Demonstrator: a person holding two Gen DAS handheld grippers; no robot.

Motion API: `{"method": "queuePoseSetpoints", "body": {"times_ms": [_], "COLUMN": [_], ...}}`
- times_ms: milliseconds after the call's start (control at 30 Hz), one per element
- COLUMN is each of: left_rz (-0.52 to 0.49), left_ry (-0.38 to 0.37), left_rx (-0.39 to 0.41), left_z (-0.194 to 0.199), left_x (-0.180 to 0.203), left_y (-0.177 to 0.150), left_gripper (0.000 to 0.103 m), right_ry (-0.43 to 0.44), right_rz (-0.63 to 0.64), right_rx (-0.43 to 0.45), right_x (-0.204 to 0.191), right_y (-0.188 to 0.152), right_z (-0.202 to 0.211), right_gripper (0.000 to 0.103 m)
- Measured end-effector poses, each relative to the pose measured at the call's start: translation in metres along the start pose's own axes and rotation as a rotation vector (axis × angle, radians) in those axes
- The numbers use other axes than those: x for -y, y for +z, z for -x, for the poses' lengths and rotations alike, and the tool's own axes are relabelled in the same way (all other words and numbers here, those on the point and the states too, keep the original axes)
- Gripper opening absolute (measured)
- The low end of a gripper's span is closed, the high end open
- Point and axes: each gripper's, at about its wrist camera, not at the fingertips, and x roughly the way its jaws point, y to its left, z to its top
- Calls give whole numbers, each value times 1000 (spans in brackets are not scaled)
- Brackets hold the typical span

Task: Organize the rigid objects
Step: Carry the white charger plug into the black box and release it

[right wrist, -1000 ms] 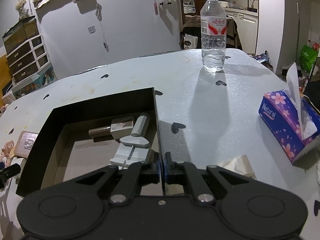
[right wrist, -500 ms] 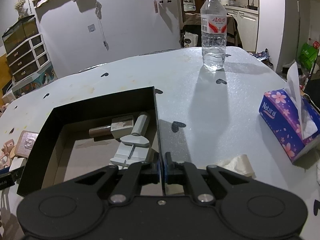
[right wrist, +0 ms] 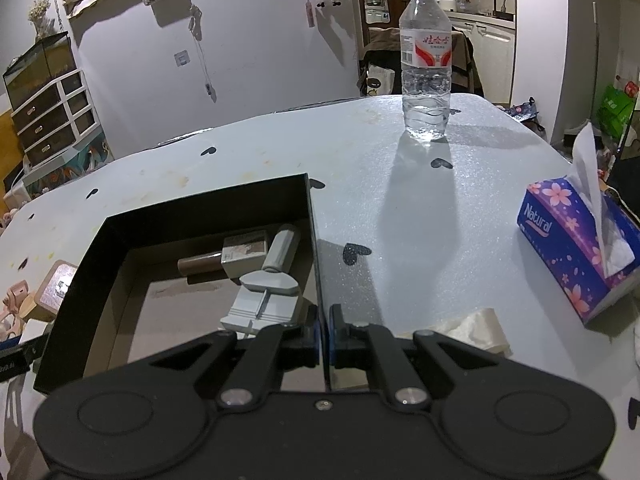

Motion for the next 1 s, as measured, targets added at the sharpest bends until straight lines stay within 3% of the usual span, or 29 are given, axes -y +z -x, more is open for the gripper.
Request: {"method": "queuePoseSetpoints", "body": {"times_ms": [133, 300, 467, 700, 867, 1000], "left_rz": [20, 134, 137, 49, -69, -182], "left_ry": [-40, -121, -155, -262, -321, -313], "left_rx": [-28, -73, 13, 104, 109, 98], "left_z": [9, 21, 37, 44, 28, 10], "left_x": [-5, -20, -11, 35, 86, 124], "left_y": [-3, -3, 7, 38, 53, 57], "left_gripper": [68, 67, 67, 67, 68, 68], "right_ry": [1, 1, 4, 8, 13, 15], "right_rz": [0, -2, 1, 5, -1, 1], "right_rx": [0, 1, 1, 4, 10, 12], "right_x": [0, 0, 0, 1, 2, 2], "right_y": [0, 0, 0, 0, -1, -2], "right_z": [0, 0, 0, 0, 1, 0], "right_gripper": [5, 5, 5, 5, 5, 5]}}
